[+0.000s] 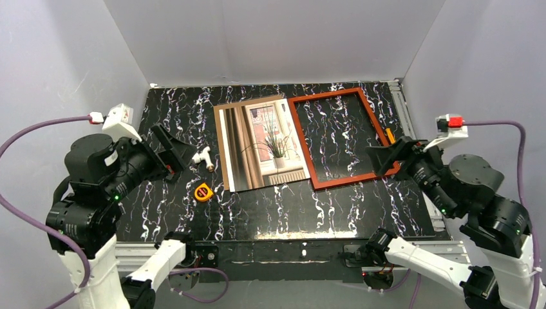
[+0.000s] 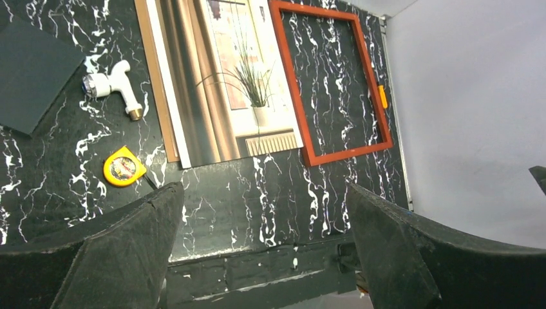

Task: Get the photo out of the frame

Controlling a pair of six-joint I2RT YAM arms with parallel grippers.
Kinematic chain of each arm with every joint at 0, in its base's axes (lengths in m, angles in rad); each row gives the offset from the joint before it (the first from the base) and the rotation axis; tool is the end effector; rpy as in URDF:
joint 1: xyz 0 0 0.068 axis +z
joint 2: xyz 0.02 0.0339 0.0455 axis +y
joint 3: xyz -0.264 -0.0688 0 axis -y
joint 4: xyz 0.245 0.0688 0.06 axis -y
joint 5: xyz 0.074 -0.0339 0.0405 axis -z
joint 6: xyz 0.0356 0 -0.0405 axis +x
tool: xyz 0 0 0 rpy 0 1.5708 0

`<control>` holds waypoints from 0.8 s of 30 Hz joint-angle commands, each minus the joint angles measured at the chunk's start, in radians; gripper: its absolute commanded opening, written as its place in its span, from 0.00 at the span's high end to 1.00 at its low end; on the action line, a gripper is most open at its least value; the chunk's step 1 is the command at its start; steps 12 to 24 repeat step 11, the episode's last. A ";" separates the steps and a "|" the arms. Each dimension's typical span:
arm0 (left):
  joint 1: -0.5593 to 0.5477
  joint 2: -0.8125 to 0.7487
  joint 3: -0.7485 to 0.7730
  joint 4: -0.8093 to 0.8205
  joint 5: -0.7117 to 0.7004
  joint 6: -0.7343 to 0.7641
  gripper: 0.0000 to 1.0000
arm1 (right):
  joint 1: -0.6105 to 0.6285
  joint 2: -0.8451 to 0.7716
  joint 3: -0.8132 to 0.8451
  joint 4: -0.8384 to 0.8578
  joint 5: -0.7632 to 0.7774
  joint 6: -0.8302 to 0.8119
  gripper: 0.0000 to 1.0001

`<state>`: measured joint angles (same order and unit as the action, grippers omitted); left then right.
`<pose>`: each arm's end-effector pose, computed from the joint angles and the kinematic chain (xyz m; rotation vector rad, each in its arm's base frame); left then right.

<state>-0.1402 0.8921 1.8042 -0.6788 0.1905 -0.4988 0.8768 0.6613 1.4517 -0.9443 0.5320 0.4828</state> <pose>0.0612 -0.0154 0.5747 -0.0809 1.3702 -0.6652 0.0426 0.0229 0.4759 0.0561 1.7335 0.5519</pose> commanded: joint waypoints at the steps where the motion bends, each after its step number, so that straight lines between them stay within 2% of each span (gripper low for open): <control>1: 0.004 0.000 0.024 0.003 -0.020 -0.001 0.02 | -0.004 -0.011 0.063 -0.029 0.056 -0.032 0.11; 7: 0.004 -0.009 -0.001 0.005 -0.008 -0.008 0.02 | -0.004 -0.072 0.054 0.004 0.031 -0.069 0.10; 11: 0.004 -0.004 -0.006 0.009 0.010 -0.012 0.02 | -0.003 -0.055 0.085 -0.088 0.110 -0.023 0.09; 24: 0.004 -0.004 -0.006 0.009 0.010 -0.012 0.02 | -0.003 -0.055 0.085 -0.088 0.110 -0.023 0.09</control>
